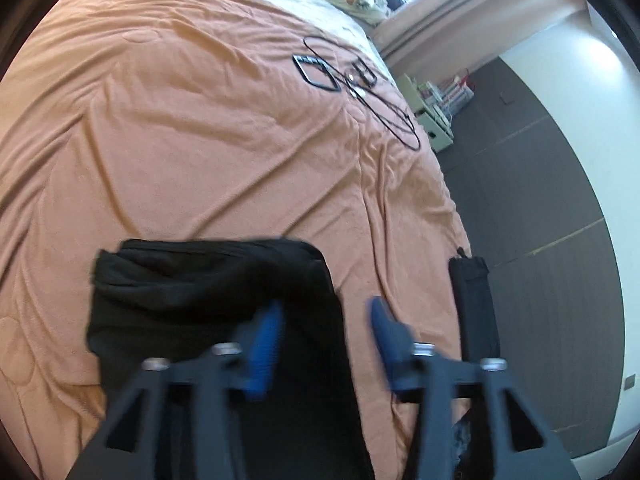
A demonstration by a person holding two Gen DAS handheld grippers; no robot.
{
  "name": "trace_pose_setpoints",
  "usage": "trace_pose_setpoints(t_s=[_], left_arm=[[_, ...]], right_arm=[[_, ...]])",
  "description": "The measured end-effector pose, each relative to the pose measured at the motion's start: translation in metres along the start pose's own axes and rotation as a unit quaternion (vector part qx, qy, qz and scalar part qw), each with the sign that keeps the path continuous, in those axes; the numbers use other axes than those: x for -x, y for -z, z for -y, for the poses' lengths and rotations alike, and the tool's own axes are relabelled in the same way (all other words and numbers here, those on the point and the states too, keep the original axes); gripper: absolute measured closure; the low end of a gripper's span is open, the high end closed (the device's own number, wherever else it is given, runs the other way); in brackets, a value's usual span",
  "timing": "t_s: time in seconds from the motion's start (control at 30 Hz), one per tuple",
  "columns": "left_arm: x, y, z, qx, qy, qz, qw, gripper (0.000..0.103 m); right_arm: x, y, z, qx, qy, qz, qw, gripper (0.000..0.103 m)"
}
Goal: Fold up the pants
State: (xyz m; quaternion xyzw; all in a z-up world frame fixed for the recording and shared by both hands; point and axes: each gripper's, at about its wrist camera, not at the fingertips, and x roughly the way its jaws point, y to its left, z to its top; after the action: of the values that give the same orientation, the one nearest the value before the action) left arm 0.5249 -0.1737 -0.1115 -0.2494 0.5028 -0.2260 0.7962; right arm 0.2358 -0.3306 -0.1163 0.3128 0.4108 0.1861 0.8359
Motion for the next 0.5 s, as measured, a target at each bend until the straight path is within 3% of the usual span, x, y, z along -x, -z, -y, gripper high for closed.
trace_pose_setpoints(t_s=[0.27,0.5], left_arm=[[0.024,0.009,-0.031,0.024,-0.018,0.011,0.9995,0.042],[0.037,0.042,-0.067,0.047,-0.038,0.001,0.9981,0.042]], right_arm=[[-0.002,0.003,-0.002,-0.003,0.001,-0.003,1.000,0.101],[0.001,0.005,-0.002,-0.009,0.002,-0.010,1.000,0.100]])
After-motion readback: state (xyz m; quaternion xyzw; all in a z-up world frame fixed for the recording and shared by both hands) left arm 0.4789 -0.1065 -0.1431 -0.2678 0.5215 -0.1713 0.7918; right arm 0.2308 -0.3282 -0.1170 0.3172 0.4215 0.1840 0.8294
